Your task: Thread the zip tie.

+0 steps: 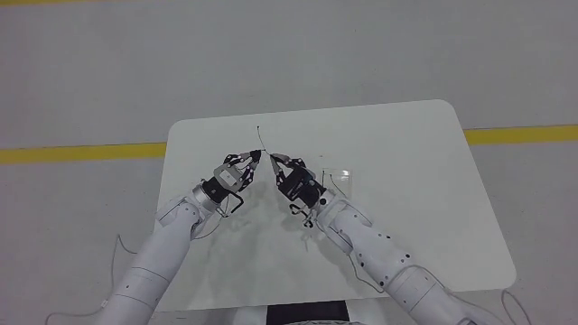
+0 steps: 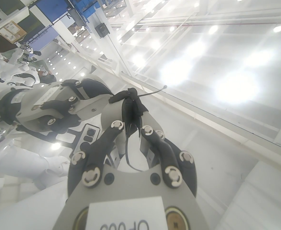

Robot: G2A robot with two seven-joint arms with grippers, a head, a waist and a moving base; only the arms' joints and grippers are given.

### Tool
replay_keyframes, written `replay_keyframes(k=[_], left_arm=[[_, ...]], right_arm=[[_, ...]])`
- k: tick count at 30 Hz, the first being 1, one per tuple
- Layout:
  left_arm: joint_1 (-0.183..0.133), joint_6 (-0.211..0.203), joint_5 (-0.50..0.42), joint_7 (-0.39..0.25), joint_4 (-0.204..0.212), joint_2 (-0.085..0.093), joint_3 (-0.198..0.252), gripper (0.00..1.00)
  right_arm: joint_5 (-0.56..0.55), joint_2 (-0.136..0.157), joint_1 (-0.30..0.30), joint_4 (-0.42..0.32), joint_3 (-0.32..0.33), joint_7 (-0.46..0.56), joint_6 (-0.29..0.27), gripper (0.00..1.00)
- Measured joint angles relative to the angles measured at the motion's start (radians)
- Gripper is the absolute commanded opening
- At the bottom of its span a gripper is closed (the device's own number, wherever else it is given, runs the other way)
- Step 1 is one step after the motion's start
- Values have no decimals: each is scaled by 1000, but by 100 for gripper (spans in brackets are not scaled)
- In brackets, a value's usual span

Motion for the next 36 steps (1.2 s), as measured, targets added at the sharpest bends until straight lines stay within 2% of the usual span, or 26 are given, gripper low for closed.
replay_keyframes(k=[25, 36], left_arm=[[0, 0, 0, 0, 0, 0, 0, 0], [0, 0, 0, 0, 0, 0, 0, 0]], right_arm=[[-4, 59, -77, -83, 58, 33, 16, 0], [-4, 78, -92, -108, 70, 47, 14, 0]])
